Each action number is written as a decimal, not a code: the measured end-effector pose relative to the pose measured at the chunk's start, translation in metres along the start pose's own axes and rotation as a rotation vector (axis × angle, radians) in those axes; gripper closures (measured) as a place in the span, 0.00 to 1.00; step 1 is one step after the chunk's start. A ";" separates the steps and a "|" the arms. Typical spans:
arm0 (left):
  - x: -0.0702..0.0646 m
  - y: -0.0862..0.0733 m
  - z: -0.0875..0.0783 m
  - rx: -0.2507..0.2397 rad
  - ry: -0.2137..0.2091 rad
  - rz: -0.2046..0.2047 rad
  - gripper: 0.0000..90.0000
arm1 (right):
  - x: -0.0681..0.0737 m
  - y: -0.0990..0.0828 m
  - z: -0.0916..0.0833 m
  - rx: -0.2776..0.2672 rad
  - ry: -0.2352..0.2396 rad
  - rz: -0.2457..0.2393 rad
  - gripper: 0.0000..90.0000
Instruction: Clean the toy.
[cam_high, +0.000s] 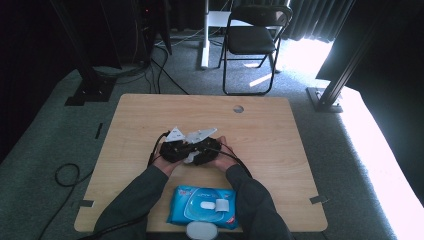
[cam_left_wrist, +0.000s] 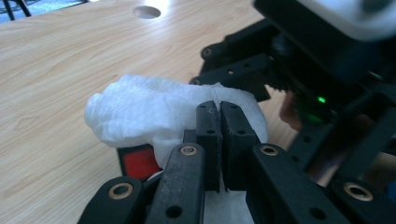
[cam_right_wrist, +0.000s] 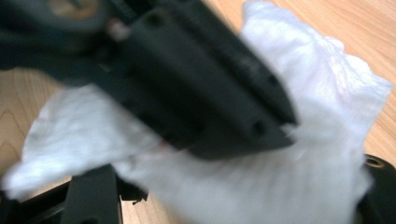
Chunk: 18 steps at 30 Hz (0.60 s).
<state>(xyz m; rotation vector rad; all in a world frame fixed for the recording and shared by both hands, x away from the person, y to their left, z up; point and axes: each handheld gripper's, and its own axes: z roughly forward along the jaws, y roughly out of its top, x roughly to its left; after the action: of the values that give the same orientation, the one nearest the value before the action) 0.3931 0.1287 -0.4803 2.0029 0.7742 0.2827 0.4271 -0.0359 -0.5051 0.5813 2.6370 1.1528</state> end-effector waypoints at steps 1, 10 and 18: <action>-0.001 0.000 0.000 0.000 -0.004 0.001 0.97 | -0.001 0.000 -0.001 -0.003 -0.002 0.003 0.38; -0.003 0.002 -0.002 -0.002 -0.027 0.020 0.97 | -0.002 -0.001 -0.004 -0.020 -0.014 0.023 0.38; 0.010 0.002 -0.008 -0.016 0.015 -0.012 0.97 | -0.002 -0.002 -0.007 -0.028 -0.003 0.019 0.38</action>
<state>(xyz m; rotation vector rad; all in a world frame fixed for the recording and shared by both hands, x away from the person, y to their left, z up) 0.3978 0.1398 -0.4749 1.9831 0.7911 0.2968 0.4259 -0.0424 -0.5016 0.6037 2.6138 1.1916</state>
